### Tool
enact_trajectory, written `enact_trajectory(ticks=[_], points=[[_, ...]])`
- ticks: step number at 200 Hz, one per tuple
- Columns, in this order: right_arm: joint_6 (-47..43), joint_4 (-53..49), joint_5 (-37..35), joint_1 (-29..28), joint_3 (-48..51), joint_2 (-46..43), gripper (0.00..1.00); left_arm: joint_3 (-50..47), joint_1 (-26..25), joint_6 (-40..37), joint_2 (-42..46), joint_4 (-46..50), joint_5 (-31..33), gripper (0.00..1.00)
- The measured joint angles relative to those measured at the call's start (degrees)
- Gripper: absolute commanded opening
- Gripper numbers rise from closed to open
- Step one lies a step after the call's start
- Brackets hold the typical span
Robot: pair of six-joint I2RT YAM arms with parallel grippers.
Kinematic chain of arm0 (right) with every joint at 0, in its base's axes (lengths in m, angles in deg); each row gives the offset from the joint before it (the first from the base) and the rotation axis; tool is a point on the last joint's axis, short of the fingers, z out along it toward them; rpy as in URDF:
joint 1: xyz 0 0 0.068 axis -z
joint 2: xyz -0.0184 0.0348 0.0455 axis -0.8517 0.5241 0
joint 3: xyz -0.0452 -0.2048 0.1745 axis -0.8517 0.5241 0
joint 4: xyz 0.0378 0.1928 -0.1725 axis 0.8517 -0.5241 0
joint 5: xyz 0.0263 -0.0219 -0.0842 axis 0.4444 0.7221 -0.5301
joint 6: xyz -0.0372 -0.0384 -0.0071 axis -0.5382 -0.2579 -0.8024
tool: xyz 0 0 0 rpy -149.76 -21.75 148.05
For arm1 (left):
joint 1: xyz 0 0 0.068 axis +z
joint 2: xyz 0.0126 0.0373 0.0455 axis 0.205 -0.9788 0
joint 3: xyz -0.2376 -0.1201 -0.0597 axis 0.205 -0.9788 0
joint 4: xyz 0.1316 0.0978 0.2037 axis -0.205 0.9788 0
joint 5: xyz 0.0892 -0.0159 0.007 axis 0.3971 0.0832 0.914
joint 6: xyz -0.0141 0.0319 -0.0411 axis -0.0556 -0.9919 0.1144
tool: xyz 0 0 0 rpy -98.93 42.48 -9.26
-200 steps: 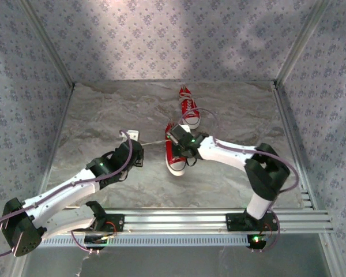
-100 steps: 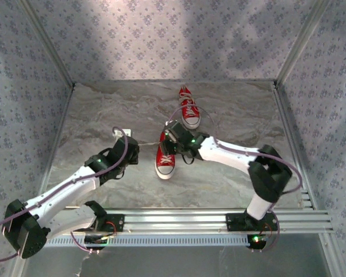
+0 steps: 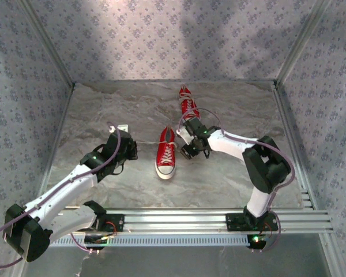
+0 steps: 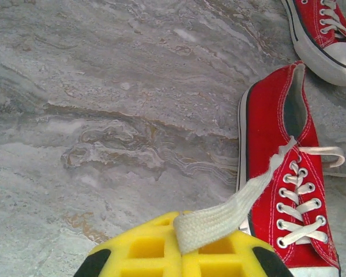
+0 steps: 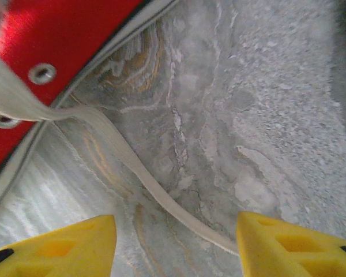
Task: Tie the shoes
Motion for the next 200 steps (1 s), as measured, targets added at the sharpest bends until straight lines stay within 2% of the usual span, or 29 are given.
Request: enact_trajectory(ticks=[48,72,110,134,153,177,200], points=[[-3.9,-2.9,1.3,1.0,-4.7,5.0,0.58,0.5,0.0,-0.1,-0.4,-0.1,-1.0,0.0],[-4.1,-4.5,1.1,0.6,-6.8,6.6,0.54,0.5,0.0,-0.2,-0.4,0.0,-1.0,0.0],[-2.3,-6.7,-1.8,-0.9,-8.0,8.2,0.38,0.5,0.0,-0.2,-0.4,0.0,-1.0,0.0],[-0.8,-6.7,-1.7,-1.5,-7.6,8.0,0.12,0.6,0.0,-0.2,-0.4,0.0,-1.1,0.0],[1.1,-6.3,-1.5,-1.3,-5.9,6.5,0.01,0.9,0.0,-0.2,-0.5,0.0,-1.3,0.0],[4.1,-6.0,-1.5,-1.3,-1.8,1.5,0.0,2.0,0.0,-0.5,-0.7,0.0,-2.2,0.0],[8.0,-5.6,-1.9,-1.5,2.3,-8.2,0.0,3.5,0.0,-1.1,-0.7,0.0,-3.5,0.0]])
